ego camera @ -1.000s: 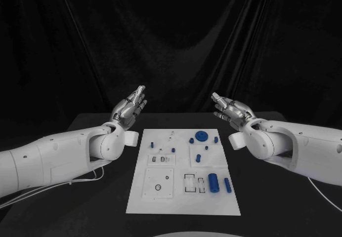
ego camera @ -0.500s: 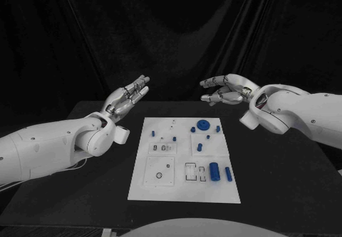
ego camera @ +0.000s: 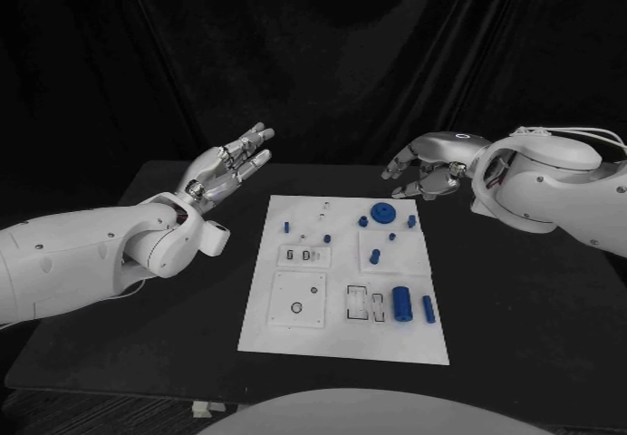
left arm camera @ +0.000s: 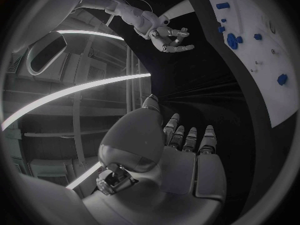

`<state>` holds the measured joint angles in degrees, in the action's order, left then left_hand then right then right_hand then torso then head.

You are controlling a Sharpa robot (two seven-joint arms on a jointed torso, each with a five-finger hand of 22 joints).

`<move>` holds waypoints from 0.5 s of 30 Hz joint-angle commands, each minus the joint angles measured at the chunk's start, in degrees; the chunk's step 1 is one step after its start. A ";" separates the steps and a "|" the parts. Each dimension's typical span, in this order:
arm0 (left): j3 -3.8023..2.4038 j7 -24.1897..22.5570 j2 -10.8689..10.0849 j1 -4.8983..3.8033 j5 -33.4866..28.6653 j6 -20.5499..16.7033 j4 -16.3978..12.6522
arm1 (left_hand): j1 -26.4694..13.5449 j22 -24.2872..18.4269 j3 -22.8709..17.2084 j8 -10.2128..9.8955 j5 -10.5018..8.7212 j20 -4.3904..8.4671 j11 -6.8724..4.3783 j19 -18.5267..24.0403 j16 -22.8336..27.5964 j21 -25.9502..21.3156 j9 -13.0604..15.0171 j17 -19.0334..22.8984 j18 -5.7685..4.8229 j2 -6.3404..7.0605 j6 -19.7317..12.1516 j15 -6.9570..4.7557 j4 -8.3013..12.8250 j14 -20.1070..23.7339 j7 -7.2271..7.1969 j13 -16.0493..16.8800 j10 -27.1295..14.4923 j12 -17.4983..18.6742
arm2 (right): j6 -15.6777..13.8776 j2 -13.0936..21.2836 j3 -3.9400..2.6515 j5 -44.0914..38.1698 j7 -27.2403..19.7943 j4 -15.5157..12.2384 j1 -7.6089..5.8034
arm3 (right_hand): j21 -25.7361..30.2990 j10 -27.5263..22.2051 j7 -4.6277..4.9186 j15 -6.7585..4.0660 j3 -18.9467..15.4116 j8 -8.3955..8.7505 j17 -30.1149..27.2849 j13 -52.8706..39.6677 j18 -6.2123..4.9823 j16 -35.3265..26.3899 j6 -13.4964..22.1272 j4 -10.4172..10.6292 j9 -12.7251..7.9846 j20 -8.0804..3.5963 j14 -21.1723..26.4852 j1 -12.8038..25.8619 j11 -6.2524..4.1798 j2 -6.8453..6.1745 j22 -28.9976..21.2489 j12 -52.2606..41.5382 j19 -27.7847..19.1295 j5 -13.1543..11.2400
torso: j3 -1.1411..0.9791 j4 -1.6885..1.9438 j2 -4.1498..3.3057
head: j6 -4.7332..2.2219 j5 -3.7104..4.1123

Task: Assemble the parts on the task board

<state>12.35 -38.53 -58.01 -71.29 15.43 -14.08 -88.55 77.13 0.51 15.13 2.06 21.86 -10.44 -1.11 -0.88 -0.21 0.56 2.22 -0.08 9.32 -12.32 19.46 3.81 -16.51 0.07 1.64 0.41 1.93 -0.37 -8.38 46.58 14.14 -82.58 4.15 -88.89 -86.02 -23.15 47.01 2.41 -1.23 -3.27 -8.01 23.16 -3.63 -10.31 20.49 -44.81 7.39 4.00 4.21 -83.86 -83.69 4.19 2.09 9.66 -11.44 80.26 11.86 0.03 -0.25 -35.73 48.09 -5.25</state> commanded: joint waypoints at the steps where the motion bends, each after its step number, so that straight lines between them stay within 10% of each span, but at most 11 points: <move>1: -0.06 -8.08 -0.54 -0.19 1.17 -0.82 -1.01 | 0.10 0.06 0.11 0.30 -0.08 -0.46 0.35 -0.04 0.21 0.24 0.05 0.08 0.91 0.00 0.30 0.31 -0.21 -0.07 -0.06 0.07 0.06 -0.09 | 2.52 0.27 -0.04 -12.14 4.18 -0.91 -0.16 | -3.36 1.91 -0.13 -0.77 1.24 0.97 5.10 -0.04 0.18 6.27 -1.09 -0.90 -0.05 -0.32 -2.61 -0.08 -0.40 -0.94 2.81 1.49 1.15 0.08 | 0.23 0.25 -2.01 | -0.38 0.17; 7: -0.06 -8.23 -1.67 -0.24 1.20 -0.64 -2.48 | 0.22 -0.03 0.10 0.36 0.29 -0.71 0.55 0.11 0.21 0.11 0.09 0.08 0.88 -0.05 0.80 0.32 -0.17 -0.07 0.12 0.07 0.10 -0.09 | 2.63 0.82 -0.04 -14.97 4.94 -2.23 -0.21 | -20.38 3.92 0.16 -1.75 3.98 2.72 21.16 -0.09 1.11 27.70 -3.19 -3.14 -0.03 -1.27 -2.01 -0.82 -0.76 -2.03 20.04 4.46 -0.24 0.35 | 0.51 0.85 -3.69 | -0.80 0.99; 15: -0.06 -8.26 -2.86 -0.32 1.20 -0.93 -3.32 | 0.47 -0.25 0.19 0.32 0.52 -0.53 0.70 0.49 0.21 -0.20 0.08 0.08 0.86 0.00 1.15 -1.04 -0.19 -0.07 0.25 0.07 0.15 -0.08 | 1.94 0.72 -0.04 -15.89 5.38 -3.13 -0.21 | -27.51 4.13 -1.01 -1.83 5.31 3.83 25.32 -0.17 1.55 33.51 -2.62 -3.84 -0.06 -1.32 -1.61 -0.96 -0.66 -2.38 28.04 5.60 -2.24 1.47 | 0.99 1.30 -6.42 | -2.75 2.26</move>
<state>12.35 -38.56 -60.83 -71.43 16.36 -14.56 -91.63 77.13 0.31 15.14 2.06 22.18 -11.05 -0.91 -0.68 -0.21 0.56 2.25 -0.07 9.32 -12.32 20.18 2.96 -16.51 0.08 1.74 0.39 2.14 -0.37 -6.67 47.42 14.15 -95.90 7.67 -91.81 -86.14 -50.23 50.81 1.94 -2.86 1.71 -4.49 48.30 -3.71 -9.35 53.74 -47.38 3.55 4.01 2.87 -84.04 -84.73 3.49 0.14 37.22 -6.04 78.31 13.07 0.81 0.87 -40.92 45.65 -3.21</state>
